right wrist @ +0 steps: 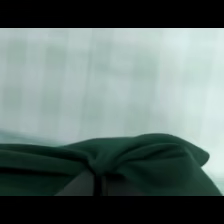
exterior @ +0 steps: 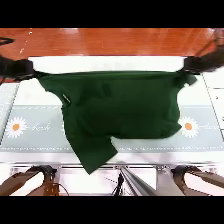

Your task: Fold the shirts.

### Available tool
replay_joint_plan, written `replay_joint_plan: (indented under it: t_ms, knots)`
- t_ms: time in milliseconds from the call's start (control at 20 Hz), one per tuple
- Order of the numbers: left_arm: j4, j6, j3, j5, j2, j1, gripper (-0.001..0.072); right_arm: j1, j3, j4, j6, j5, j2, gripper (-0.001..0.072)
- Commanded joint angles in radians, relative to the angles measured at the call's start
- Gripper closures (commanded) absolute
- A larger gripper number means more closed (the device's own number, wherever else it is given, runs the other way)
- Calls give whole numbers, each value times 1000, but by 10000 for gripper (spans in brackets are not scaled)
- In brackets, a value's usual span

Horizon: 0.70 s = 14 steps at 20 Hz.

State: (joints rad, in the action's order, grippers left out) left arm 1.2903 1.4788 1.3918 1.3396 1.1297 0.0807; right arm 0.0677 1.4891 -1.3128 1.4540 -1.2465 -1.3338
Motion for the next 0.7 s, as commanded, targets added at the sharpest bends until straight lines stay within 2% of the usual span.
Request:
replay_joint_plan:
  t_ms: [0,100,200,400,550,600,650]
  knots:
    - [-13,-12,-18,-270,168,0,682,-72,-9,23,24,383,-171,690]
    - [-35,-12,-18,-322,251,0,682,-71,-9,33,70,432,-226,690]
    - [-88,-12,-19,-312,332,-1,682,-69,-9,28,113,396,-274,690]
    - [-177,-12,-18,-157,481,-21,682,-90,-9,-3,113,192,-378,690]
    - [-176,-13,-16,-55,524,-37,680,-95,-5,1,113,175,-391,688]
    - [-175,-31,-6,-27,521,-27,673,-87,8,-17,113,172,-377,649]
    - [-172,-43,26,29,521,-9,600,-77,31,-41,111,158,-357,527]
